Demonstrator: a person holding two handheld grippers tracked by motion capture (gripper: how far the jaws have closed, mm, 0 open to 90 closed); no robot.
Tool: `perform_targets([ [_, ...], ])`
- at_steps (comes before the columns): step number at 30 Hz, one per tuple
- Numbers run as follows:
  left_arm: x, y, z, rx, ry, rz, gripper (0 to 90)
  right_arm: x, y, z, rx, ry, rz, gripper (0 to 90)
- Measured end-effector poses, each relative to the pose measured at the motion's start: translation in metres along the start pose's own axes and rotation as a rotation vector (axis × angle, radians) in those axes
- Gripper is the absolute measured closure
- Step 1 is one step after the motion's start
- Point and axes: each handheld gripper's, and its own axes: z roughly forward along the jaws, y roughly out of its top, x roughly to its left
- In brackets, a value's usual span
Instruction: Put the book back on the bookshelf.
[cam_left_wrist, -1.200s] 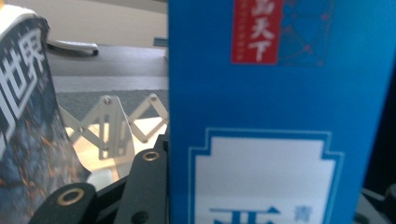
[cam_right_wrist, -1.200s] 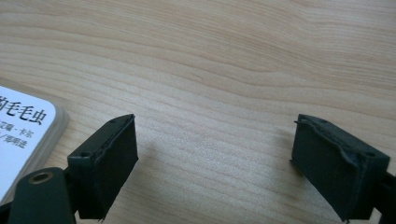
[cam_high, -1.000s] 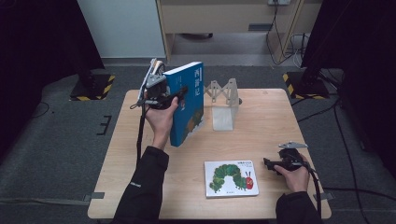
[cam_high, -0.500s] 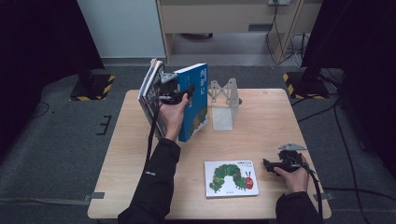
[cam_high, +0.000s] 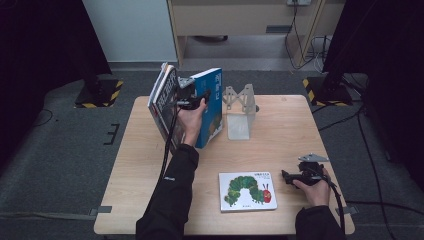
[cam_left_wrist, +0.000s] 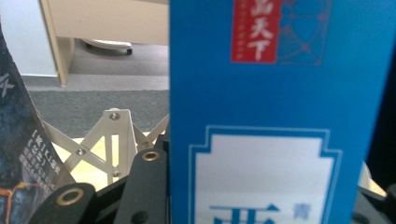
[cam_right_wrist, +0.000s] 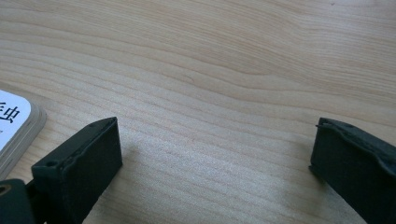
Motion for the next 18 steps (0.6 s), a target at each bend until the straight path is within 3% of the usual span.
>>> perform_targets([
  [8, 0.0, -0.008, 0.016, -0.013, 0.022, -0.017, 60.9, 0.0, 0.0, 0.0, 0.0, 0.0, -0.001, 2.0],
  [17, -0.011, -0.014, 0.016, -0.016, 0.016, 0.022, 60.5, 0.0, 0.0, 0.0, 0.0, -0.001, 0.0, 2.1],
  [18, -0.014, -0.016, 0.014, -0.012, 0.009, 0.04, 60.3, 0.0, 0.0, 0.0, 0.0, -0.002, -0.001, 2.1],
])
